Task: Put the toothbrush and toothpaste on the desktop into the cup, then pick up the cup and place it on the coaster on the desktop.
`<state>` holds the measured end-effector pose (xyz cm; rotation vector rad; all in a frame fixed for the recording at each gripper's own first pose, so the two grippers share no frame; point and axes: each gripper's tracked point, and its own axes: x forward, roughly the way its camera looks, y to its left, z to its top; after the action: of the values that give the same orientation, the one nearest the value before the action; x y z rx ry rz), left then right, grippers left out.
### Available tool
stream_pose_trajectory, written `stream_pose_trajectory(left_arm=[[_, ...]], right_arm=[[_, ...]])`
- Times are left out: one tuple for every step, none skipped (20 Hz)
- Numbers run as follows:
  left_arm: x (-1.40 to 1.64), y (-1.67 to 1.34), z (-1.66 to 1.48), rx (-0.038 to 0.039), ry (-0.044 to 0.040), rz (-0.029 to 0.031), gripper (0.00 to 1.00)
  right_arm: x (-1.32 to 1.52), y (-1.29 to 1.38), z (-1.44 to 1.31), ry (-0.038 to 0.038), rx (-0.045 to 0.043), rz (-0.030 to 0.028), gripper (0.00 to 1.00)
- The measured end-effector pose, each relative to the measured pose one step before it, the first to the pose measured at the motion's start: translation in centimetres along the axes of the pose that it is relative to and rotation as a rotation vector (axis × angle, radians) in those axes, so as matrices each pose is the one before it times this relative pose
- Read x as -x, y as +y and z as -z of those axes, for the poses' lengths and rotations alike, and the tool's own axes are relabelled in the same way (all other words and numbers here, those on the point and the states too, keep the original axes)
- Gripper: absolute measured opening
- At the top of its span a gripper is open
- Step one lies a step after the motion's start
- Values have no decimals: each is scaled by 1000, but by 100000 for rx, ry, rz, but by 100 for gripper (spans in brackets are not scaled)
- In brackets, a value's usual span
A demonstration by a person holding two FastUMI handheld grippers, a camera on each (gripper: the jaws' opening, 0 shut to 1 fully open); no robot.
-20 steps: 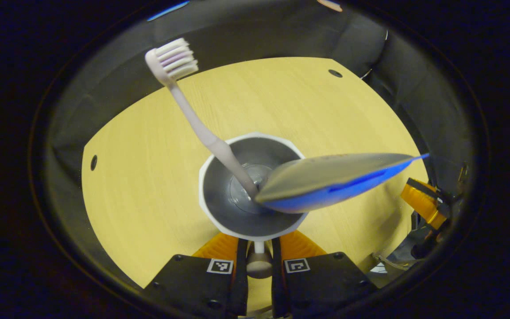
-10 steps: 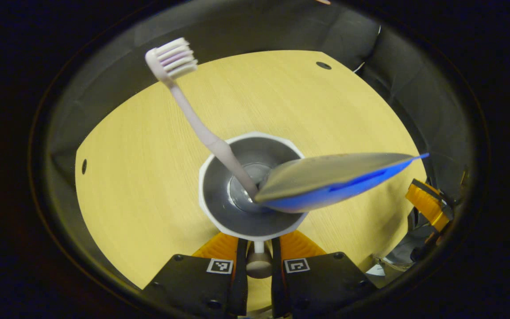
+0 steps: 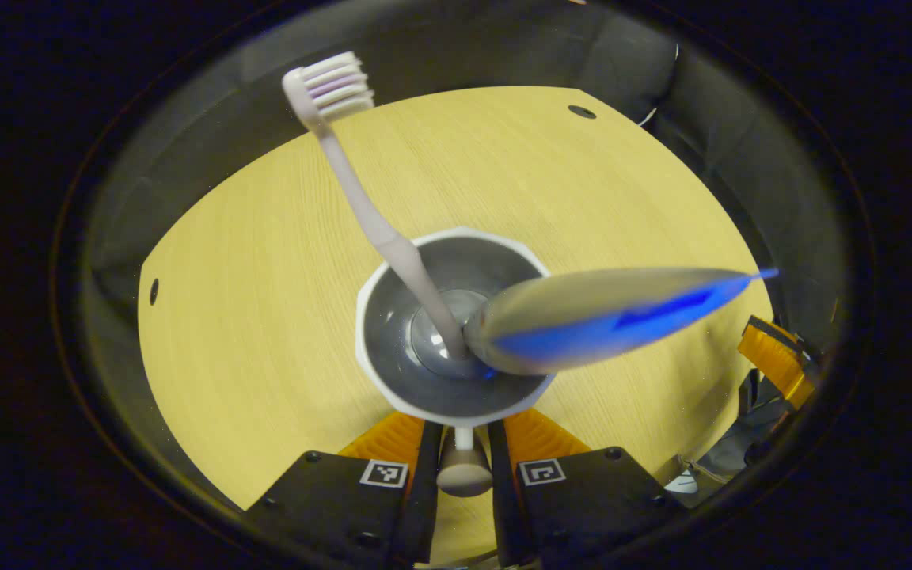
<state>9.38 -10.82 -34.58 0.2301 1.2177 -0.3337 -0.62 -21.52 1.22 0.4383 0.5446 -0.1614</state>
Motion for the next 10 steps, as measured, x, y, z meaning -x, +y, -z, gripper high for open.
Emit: stream_pose_trajectory(left_arm=[[264,29,352,1450,-712,614,45],[511,-49,228,1551,-1130,1090,53],[647,97,87,1021,-1625,372,61],[745,229,10,768,-2155,-19,63],[855,240,35,747,-1916,212,51],[953,350,82,905,-1620,-155,51],[1045,390,21,767,-1732,-77,57],[1179,519,-151,691,-2540,-493,57],[1258,507,-372,287,-3285,-365,57],[1392,598,-510,-214,-3728,-887,58]], right_arm=[[-73,159,-155,-50,1055,-755,56],[-95,6,-77,-33,1107,-459,56],[-96,141,-142,175,895,-652,56],[-71,228,-68,81,809,-908,56],[43,221,-151,-121,787,-812,53],[249,252,-94,-296,962,-960,53],[260,391,-314,-639,1031,-955,53],[544,863,-498,-844,1182,-945,56],[369,916,-740,-1381,1255,-709,56],[380,737,-906,-1805,1644,-813,56]])
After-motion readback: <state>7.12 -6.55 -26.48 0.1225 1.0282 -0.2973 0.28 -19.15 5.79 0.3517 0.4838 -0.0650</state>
